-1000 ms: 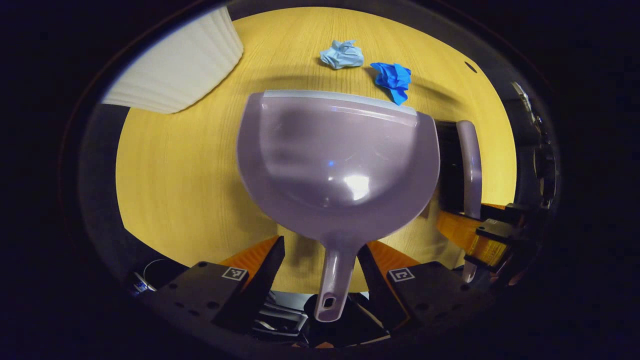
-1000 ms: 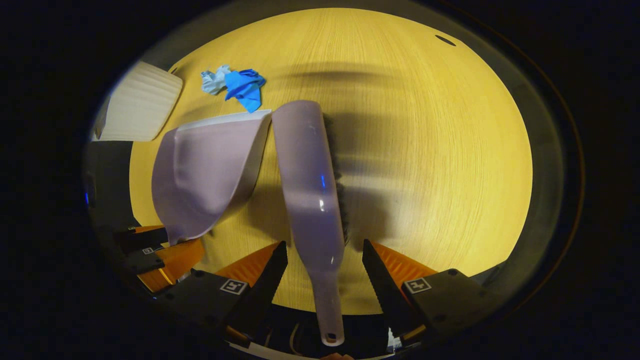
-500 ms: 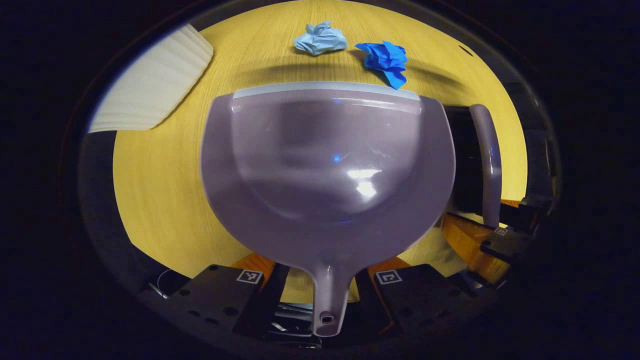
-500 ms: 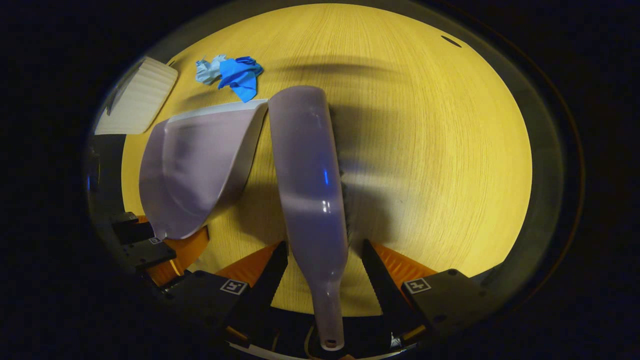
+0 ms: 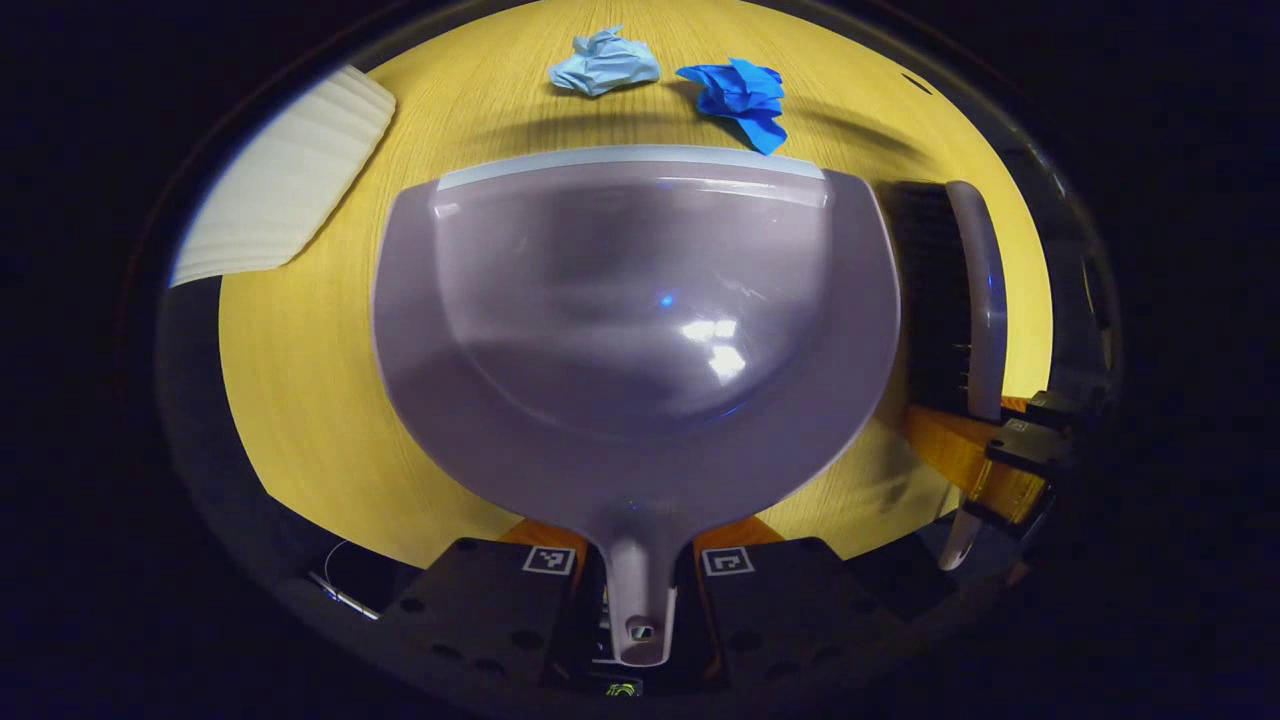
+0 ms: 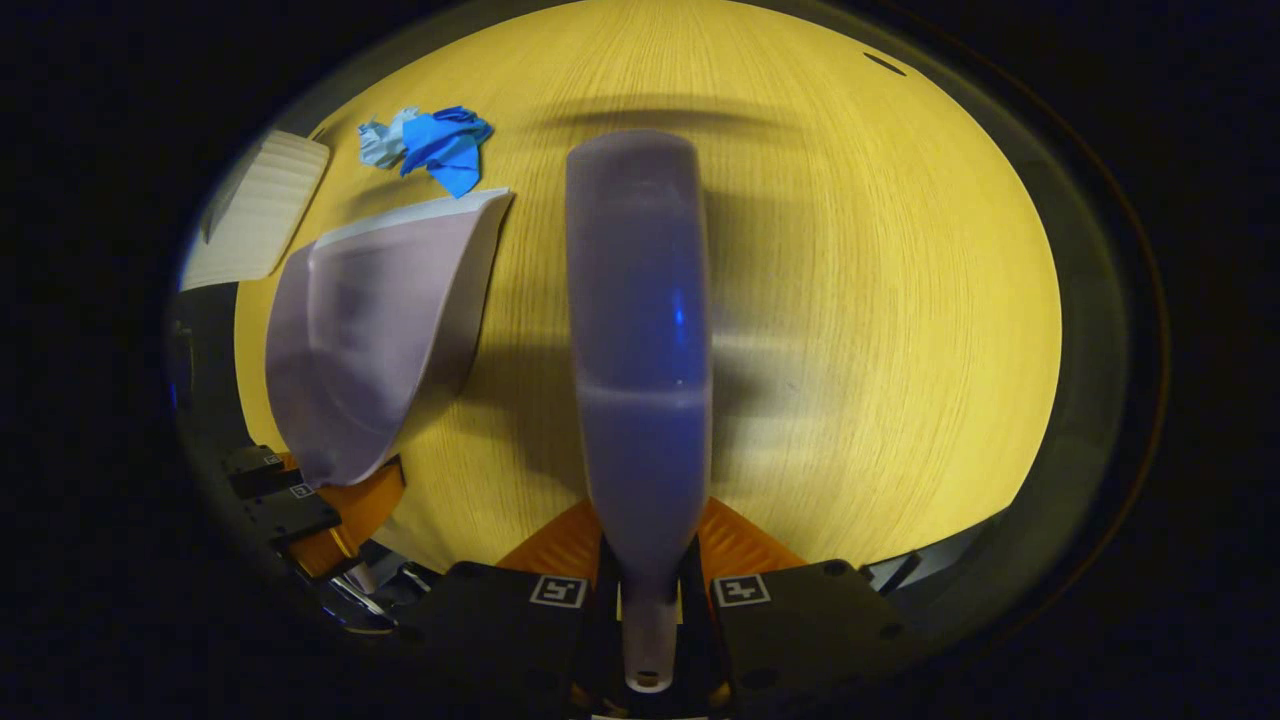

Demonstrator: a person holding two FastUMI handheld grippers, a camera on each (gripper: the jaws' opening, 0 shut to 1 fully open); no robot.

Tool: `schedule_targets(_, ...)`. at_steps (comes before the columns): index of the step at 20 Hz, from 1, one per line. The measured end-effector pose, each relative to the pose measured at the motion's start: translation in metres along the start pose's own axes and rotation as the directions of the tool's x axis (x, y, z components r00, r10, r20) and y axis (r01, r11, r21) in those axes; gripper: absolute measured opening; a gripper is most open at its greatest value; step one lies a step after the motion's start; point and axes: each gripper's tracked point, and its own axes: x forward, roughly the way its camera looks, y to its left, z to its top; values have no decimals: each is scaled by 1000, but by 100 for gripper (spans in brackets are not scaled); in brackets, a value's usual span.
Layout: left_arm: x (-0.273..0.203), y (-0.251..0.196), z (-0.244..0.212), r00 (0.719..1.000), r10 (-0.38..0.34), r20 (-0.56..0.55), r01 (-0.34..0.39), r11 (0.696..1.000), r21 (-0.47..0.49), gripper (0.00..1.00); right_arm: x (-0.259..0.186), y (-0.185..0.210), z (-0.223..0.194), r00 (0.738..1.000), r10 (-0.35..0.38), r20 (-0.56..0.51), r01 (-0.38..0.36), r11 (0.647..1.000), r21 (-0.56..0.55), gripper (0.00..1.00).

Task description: Pick up the small broom and dustpan from the desktop, sweep the trash into the dustpan with the broom, and then empty the trash into the garbage bin.

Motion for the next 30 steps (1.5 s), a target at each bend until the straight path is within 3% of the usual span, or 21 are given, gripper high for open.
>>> schedule_targets(1, 1, -1, 0, 1000, -1, 1, 1, 1000, -19, 31, 0, 2, -2, 1000, 9, -9, -9, 1000, 1, 31)
schedule_targets(5, 1, -4, -5, 1000, -21, -13, 20, 997, -72, 30, 0, 7, -6, 998, 53, -20, -53, 999, -2, 16)
schedule_targets(6, 1, -4, -7, 1000, -22, -18, 20, 997, -71, 29, -1, 6, -6, 998, 55, -19, -55, 998, -9, 22)
schedule_targets(11, -12, 5, -6, 999, -51, -15, 50, 998, -41, 25, -17, 4, 6, 997, 75, -9, -75, 997, -12, 22)
schedule_targets(14, -17, 23, -4, 999, -43, 12, 43, 999, 14, 27, -45, -11, 43, 998, 44, 52, -41, 998, -51, 22)
schedule_targets(18, -16, 73, 11, 996, 80, 44, -86, 981, 172, 27, -76, -31, 129, 985, -47, 168, 74, 985, -158, 22)
schedule_targets(20, -17, 78, 8, 996, 74, 40, -81, 975, 207, 27, -82, -40, 174, 970, -107, 220, 159, 959, -235, 22)
schedule_targets(22, -15, 82, 13, 996, 73, 58, -85, 967, 240, 29, -86, -47, 212, 953, -167, 251, 253, 895, -366, 22)
schedule_targets(24, -14, 87, 15, 995, 79, 63, -93, 959, 268, 27, -83, -33, 232, 958, -158, 239, 255, 851, -458, 22)
schedule_targets(26, -11, 88, 15, 995, 74, 62, -89, 954, 287, 27, -71, -9, 244, 971, -126, 205, 215, 835, -506, 22)
schedule_targets(30, -7, 98, 15, 992, 93, 81, -116, 928, 354, 27, -44, 19, 237, 978, -145, 147, 206, 748, -631, 22)
